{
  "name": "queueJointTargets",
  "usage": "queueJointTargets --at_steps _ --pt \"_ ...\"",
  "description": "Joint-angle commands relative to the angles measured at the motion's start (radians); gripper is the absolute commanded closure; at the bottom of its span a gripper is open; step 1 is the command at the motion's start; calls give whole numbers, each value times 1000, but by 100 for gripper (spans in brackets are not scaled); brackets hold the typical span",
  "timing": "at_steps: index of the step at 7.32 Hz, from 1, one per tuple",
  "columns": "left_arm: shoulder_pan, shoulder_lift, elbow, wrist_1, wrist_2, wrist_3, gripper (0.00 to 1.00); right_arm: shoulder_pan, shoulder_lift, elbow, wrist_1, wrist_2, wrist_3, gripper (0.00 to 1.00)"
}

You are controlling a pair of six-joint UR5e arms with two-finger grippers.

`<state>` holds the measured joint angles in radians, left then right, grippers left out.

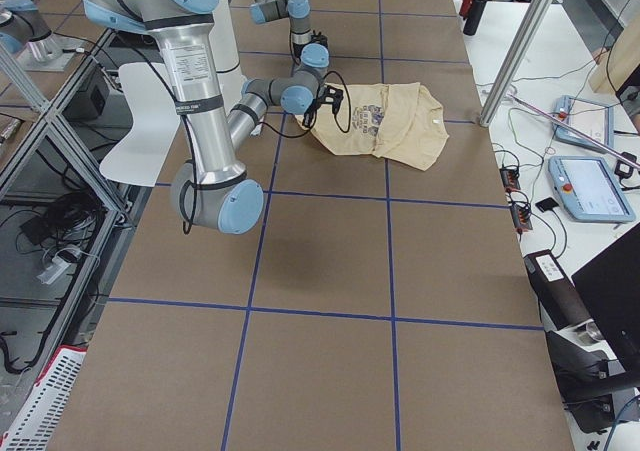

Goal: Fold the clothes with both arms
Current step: 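Grasp the other hem corner with the left gripper, both holding the hem, then hold both hem corners firmly with the left and right grippers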

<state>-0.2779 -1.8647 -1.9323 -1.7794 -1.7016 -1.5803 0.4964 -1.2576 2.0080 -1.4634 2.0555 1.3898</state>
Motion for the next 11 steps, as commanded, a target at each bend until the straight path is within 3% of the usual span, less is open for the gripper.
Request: queueJointTargets --at_steps 1,3,5,6,7,8,11 --pt "2 -2 -20 14 -1 -1 100 5 0 0 0 2 0 100" --pt "2 -22 -80 118 -3 -1 100 10 0 -2 0 9 -2 100" --pt "2 -24 -67 120 -3 0 99 11 0 -2 0 8 -2 100" --pt "2 -21 -56 120 -3 8 50 11 0 -3 0 6 0 100" --pt "2 -25 -31 117 -3 13 20 11 0 -3 0 6 0 100" --pt "2 -25 -30 115 -4 13 9 14 0 -3 0 6 0 100" --pt "3 -25 -25 118 -3 14 10 14 0 -3 0 8 -2 100"
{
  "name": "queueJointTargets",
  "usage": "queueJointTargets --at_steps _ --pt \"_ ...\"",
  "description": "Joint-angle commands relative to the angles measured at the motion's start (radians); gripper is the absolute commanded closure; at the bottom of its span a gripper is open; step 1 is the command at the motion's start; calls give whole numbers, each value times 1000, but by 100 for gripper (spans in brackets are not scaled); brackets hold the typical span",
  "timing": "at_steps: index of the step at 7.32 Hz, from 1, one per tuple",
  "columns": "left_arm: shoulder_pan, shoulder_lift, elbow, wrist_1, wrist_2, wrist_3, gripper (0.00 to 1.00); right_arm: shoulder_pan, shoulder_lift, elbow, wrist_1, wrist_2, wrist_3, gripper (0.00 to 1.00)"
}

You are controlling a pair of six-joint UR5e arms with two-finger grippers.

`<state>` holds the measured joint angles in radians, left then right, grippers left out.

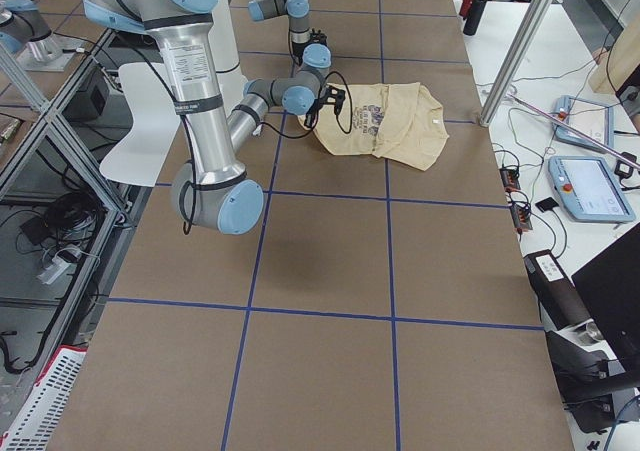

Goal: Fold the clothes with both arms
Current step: 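Hold both hem corners firmly with the left and right grippers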

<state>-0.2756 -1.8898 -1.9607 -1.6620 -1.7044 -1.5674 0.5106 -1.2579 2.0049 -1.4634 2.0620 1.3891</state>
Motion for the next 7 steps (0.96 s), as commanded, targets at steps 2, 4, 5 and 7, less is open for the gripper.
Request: queueJointTargets --at_steps 2,4,5,7 --pt "15 -2 32 -1 -1 0 15 2 0 0 0 0 -1 100" --pt "22 -8 45 -1 -1 0 29 2 0 -2 -2 0 -1 100" --pt "21 -12 43 1 -1 0 43 2 0 0 0 0 -1 100" --pt "19 -14 20 4 -1 0 78 8 0 -2 -2 3 -1 100"
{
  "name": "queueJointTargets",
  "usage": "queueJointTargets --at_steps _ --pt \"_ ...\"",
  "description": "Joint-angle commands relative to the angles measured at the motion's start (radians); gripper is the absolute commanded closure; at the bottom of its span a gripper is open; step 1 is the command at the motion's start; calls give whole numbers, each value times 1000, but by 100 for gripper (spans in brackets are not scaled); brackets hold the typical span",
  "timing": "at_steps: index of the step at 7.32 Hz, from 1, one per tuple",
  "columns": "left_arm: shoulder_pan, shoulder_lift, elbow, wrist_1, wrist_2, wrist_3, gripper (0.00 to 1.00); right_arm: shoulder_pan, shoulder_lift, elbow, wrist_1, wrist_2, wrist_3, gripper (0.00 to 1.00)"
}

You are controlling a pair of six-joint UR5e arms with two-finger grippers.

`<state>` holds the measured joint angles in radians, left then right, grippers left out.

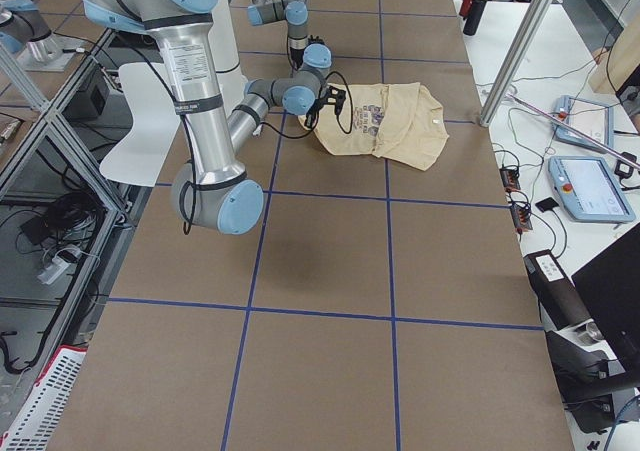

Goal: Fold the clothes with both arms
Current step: 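Hold both hem corners firmly with the left and right grippers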

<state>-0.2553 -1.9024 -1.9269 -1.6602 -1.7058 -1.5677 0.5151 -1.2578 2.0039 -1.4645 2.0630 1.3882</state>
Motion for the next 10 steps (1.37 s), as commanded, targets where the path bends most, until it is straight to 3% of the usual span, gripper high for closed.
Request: queueJointTargets --at_steps 1,2,5,6,7,8,10 --pt "-1 -1 -36 35 -11 0 93 6 0 -1 0 2 0 100" --pt "1 -9 -40 57 -29 0 100 6 0 -1 -2 2 0 100" --pt "-1 -9 -32 57 -29 0 98 5 -2 -8 0 0 0 100" --pt "-5 -9 -32 57 -29 0 76 3 -2 -10 -2 -1 0 100" --pt "-13 -7 -29 59 -29 2 46 3 0 -10 -2 -1 0 100" --pt "-22 -7 -26 59 -26 5 35 2 0 -10 -2 -1 0 100" --pt "-28 -9 -3 56 -22 6 32 2 0 -11 -2 -1 0 100"
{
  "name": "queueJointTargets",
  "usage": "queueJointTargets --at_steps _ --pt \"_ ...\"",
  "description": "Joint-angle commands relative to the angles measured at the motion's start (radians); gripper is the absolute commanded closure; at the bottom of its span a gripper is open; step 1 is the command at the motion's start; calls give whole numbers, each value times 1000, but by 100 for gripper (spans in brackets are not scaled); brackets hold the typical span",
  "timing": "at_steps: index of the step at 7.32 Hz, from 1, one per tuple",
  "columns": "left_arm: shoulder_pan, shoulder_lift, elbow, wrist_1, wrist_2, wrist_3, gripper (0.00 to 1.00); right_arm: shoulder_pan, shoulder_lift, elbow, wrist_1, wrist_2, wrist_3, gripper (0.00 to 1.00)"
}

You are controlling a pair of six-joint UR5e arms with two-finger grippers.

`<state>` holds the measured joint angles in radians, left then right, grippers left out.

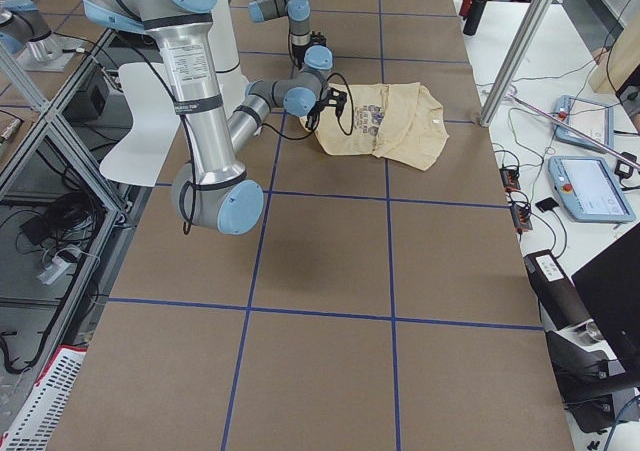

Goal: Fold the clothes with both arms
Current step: 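Hold both hem corners firmly with the left and right grippers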

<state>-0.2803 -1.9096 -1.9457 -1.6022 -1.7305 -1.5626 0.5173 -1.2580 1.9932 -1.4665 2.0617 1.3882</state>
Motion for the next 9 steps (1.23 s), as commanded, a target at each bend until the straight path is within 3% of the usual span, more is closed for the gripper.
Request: queueJointTargets --at_steps 1,2,3,4,5,9 --pt "-2 -2 24 -5 5 1 32 0 -1 -1 0 0 0 100" --pt "0 -3 24 -5 3 1 33 1 -1 -1 0 -2 0 100" --pt "0 -9 25 -5 2 1 43 1 -1 -1 0 -2 -2 100" --pt "0 -14 28 -4 -3 1 75 1 -1 -1 0 0 -2 100" --pt "0 -17 31 -2 -4 1 100 3 -1 -1 0 0 -2 100" --pt "-5 -36 18 5 -6 -1 100 10 -1 -1 0 0 -3 100"
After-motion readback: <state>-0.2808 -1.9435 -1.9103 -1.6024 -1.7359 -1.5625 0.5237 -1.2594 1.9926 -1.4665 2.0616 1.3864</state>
